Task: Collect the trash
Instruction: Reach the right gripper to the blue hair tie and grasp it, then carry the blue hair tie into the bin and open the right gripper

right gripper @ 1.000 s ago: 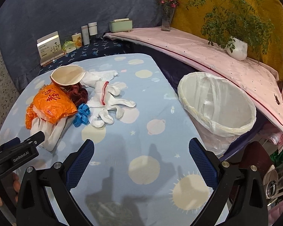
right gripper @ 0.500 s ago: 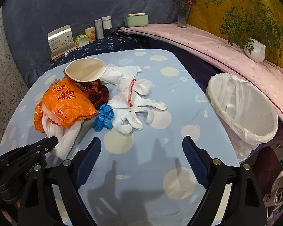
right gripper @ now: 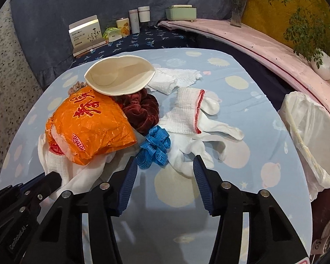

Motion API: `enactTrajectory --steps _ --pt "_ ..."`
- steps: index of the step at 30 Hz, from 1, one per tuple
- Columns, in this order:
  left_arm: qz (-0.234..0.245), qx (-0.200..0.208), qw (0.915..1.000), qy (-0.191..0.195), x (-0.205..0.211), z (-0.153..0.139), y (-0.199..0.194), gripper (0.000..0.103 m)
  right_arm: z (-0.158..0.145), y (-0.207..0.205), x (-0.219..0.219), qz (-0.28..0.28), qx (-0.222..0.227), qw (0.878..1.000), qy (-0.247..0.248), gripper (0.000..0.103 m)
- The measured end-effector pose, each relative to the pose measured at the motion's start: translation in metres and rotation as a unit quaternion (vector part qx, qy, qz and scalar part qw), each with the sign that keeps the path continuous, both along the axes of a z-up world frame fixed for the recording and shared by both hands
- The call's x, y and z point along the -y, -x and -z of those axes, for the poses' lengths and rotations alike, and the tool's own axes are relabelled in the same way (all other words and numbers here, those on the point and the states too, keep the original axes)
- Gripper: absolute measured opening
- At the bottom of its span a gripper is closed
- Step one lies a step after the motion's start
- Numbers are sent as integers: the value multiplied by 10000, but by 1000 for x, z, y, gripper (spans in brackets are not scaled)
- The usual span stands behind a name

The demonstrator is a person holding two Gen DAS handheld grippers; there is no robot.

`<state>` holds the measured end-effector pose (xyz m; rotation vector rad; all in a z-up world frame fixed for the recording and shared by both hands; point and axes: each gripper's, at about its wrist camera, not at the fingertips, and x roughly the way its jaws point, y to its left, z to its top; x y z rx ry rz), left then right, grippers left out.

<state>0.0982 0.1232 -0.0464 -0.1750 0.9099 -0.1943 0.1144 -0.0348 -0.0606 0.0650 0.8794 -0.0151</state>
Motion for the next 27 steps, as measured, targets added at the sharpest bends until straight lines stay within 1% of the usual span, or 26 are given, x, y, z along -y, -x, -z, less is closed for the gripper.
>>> enactTrajectory --steps 7,10,14,20,27 --pt "26 -81 10000 30 3 8 -10 11 15 -23 -5 -74 -159 9998 -106 38" --pt "36 -103 9999 33 4 10 -13 11 19 -26 -8 -159 -172 9995 -198 27" --pt "38 -93 9999 54 4 8 -13 11 18 -24 -9 -200 -150 9994 -238 18" --pt "98 22 9999 26 12 -2 -5 11 7 -4 2 -96 -68 9991 -414 17" --pt "322 201 9993 49 34 -22 13 11 -14 30 23 64 132 9986 -517 17"
